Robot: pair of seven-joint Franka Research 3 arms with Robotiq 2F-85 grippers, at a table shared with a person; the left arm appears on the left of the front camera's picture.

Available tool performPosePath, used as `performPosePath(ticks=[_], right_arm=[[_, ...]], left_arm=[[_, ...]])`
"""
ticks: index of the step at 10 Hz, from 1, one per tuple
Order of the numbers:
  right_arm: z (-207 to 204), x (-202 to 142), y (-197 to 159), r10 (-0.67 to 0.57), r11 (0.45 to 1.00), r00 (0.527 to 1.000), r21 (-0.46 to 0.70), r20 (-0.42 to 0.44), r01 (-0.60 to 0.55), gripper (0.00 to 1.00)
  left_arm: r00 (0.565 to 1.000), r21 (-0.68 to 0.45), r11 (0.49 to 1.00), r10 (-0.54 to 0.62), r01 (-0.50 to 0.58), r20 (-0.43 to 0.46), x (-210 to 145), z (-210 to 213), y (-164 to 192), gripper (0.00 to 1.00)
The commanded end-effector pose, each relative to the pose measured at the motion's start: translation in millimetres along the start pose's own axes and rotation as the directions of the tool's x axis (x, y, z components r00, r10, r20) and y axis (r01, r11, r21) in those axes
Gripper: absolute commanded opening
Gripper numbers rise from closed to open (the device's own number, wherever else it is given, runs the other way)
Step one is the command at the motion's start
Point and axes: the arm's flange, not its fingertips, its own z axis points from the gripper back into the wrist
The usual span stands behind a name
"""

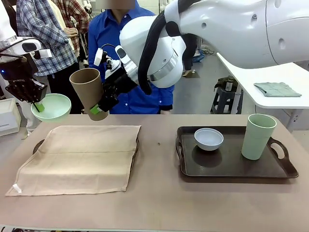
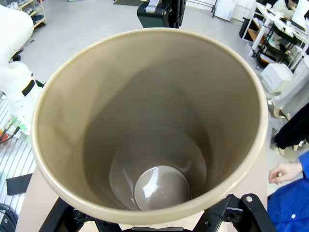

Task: Set up a tray with a mat and arrange the tableware.
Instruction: Place the Picnic Bowl and Reusable plastic cup back onto the Handle tray in front of the human's position.

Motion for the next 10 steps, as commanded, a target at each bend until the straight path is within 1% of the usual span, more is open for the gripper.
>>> performPosePath(ticks=[1, 2, 3, 4, 5, 6, 7, 8, 10], right_arm=[[0.2, 2.0, -0.7, 0.007, 1.000, 1.000, -0.002, 0.000, -0.007, 0.21], [0.2, 2.0, -0.7, 0.007, 1.000, 1.000, -0.002, 0.000, -0.007, 0.21], [0.0, 0.0, 0.0, 0.000, 1.000, 1.000, 0.000, 0.000, 0.000, 0.81], [-5.3, -18.9, -3.3, -0.041, 0.999, 0.998, 0.029, 0.045, 0.040, 0.81], [-13.1, -46.3, -5.6, -0.085, 0.995, 0.991, 0.060, 0.104, 0.079, 0.81], [-22.5, -69.6, -3.9, -0.120, 0.992, 0.977, 0.064, 0.177, 0.110, 0.81], [-32.5, -87.8, -3.1, -0.141, 0.989, 0.969, 0.068, 0.201, 0.130, 0.81], [-40.9, -101.9, -1.0, -0.152, 0.987, 0.966, 0.074, 0.207, 0.140, 0.81], [-55.9, -132.6, 0.5, -0.207, 0.977, 0.959, 0.099, 0.195, 0.191, 0.81]], left_arm=[[1.000, 0.002, 1.000, -0.005, 0.005, 0.000, 0.0, 0.4, 0.2, 0.00], [1.000, 0.002, 1.000, -0.005, 0.005, 0.000, 0.0, 0.4, 0.2, 0.00], [1.000, 0.000, 1.000, 0.000, 0.000, 0.000, 0.0, 0.0, 0.0, 0.04], [0.999, -0.025, 1.000, 0.003, -0.004, -0.039, 3.3, -16.3, 11.7, 0.04], [0.998, -0.092, 0.996, -0.011, 0.004, -0.070, 5.9, -38.6, 23.6, 0.04], [0.996, -0.115, 0.993, 0.013, -0.023, -0.092, 4.7, -57.4, 31.3, 0.04], [0.994, -0.126, 0.991, 0.020, -0.033, -0.105, 3.9, -72.0, 35.9, 0.04], [0.993, -0.139, 0.989, 0.030, -0.045, -0.110, 2.0, -84.1, 39.7, 0.04], [0.988, -0.145, 0.987, 0.052, -0.073, -0.142, 1.2, -113.1, 45.3, 0.04]])
